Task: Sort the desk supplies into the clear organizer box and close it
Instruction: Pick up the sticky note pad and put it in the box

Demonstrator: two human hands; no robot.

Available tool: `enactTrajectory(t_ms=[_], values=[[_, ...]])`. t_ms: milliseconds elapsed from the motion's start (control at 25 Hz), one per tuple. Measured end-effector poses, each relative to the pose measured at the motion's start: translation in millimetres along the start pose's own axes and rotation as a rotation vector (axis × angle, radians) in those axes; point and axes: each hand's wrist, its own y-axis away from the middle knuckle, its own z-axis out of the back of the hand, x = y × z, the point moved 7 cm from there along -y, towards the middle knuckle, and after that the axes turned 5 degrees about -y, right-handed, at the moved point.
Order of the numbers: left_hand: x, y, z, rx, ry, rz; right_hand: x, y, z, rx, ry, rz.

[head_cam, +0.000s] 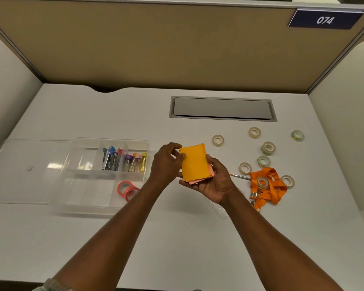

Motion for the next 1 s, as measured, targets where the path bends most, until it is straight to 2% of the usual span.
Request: enactTrajectory(t_ms=[240, 400, 600, 720, 880, 960, 1000], values=[[7, 0, 9, -0.116, 0.072, 0.057, -4, 0, -2, 0.051, -0.014, -0.041], [16, 2, 5, -0.135, 0.194, 0.128, -5, 0, -5, 0.051, -0.011, -0.035], [19, 7, -5, -0.14, 0.289, 0.18, -4, -2, 4, -0.121, 0.04, 0.029], [28, 13, -19, -0.144, 0.384, 0.358, -5, -3, 9, -0.223, 0.095, 0.075], [41, 24, -50, -0.011, 0.561, 0.593, -6, -1, 15, -0.448, 0.388, 0.168], [45, 27, -56, 0.01, 0.587, 0.6, -1, 3, 16, -0.533, 0.557, 0.254], [44, 26, -54, 0.008, 0.527, 0.56, 4, 6, 14, -0.541, 0.691, 0.314]])
